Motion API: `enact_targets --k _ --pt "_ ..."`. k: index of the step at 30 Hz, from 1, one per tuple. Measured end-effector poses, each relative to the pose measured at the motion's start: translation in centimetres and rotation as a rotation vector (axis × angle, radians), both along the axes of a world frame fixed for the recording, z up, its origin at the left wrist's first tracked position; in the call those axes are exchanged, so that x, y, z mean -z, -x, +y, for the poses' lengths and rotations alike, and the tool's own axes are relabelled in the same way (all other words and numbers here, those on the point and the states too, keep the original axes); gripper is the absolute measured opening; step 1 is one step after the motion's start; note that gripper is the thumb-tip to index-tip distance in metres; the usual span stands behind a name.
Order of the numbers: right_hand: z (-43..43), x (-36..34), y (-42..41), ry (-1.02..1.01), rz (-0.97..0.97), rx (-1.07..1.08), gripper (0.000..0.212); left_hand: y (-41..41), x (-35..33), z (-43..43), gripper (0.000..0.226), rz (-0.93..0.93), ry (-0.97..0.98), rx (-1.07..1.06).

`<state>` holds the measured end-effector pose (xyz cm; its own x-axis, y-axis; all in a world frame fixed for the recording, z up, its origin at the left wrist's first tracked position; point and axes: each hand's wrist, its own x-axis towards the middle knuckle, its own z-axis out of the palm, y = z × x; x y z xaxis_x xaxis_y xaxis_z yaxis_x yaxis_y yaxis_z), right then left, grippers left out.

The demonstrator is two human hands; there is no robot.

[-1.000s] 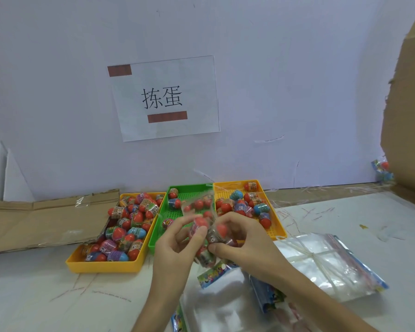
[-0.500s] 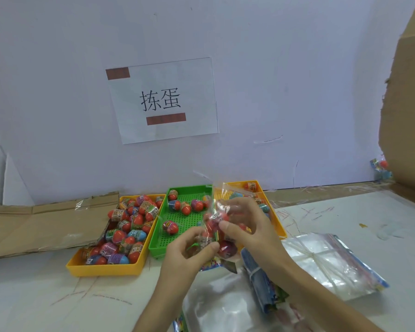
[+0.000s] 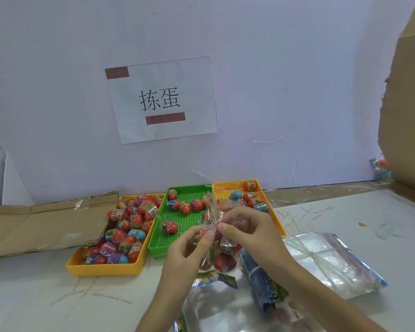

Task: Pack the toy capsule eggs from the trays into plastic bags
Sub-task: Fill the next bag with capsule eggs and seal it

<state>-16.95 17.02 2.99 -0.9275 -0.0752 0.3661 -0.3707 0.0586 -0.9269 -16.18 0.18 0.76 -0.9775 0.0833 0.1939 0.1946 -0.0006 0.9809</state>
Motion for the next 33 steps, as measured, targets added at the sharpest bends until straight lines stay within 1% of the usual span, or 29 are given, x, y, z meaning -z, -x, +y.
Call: enact_targets --k 2,5,8,11,12,14,17,21,23,25,27,30,33 --pt "0.0 0.0 0.1 0.005 0.017 0.039 0.015 0.1 0.1 -0.2 0.04 0.018 -0.018 -0.053" --pt "0.6 -0.3 0.4 0.09 -0.009 0.142 0.013 0.1 0.1 -0.2 0.033 0.021 -0.037 -0.079" --pt "1.2 -0.6 0.6 0.164 -0.053 0.149 0.015 0.0 -0.1 0.0 0.027 0.028 -0.038 -0.072" --pt "1.2 -0.5 0.7 0.189 -0.078 0.155 0.015 -0.1 -0.1 0.0 0.035 -0.01 -0.042 -0.024" --pt "1.2 -0.4 0.7 0.185 -0.079 0.158 0.015 -0.2 -0.2 -0.1 0.035 -0.012 -0.041 0.0" --pt "1.2 -0.5 0.7 0.148 -0.063 0.156 0.017 -0.3 -0.3 -0.2 0.029 -0.014 -0.034 0.022" --pt "1.0 -0.6 0.6 0.074 -0.031 0.107 0.016 -0.2 -0.2 0.0 0.025 -0.014 -0.023 -0.034" --pt "0.4 -0.5 0.4 0.027 -0.027 0.041 0.02 0.0 0.1 -0.2 0.032 0.056 0.005 -0.132" --pt "0.3 -0.5 0.4 0.031 -0.033 0.027 0.023 0.0 -0.1 -0.3 0.039 0.081 -0.011 -0.139" --pt "0.3 -0.4 0.4 0.031 -0.04 0.013 0.027 0.0 -0.2 -0.2 0.04 0.103 -0.03 -0.141" --pt "0.3 -0.4 0.4 0.022 -0.053 0.01 0.03 -0.1 -0.3 -0.3 0.035 0.141 -0.016 -0.164" --pt "0.3 -0.4 0.4 0.016 -0.078 0.02 0.035 0.0 -0.1 -0.3 0.021 0.159 -0.007 -0.204" --pt "0.3 -0.5 0.4 0.02 -0.102 0.031 0.036 -0.1 -0.2 -0.1 0.026 0.176 0.006 -0.224"
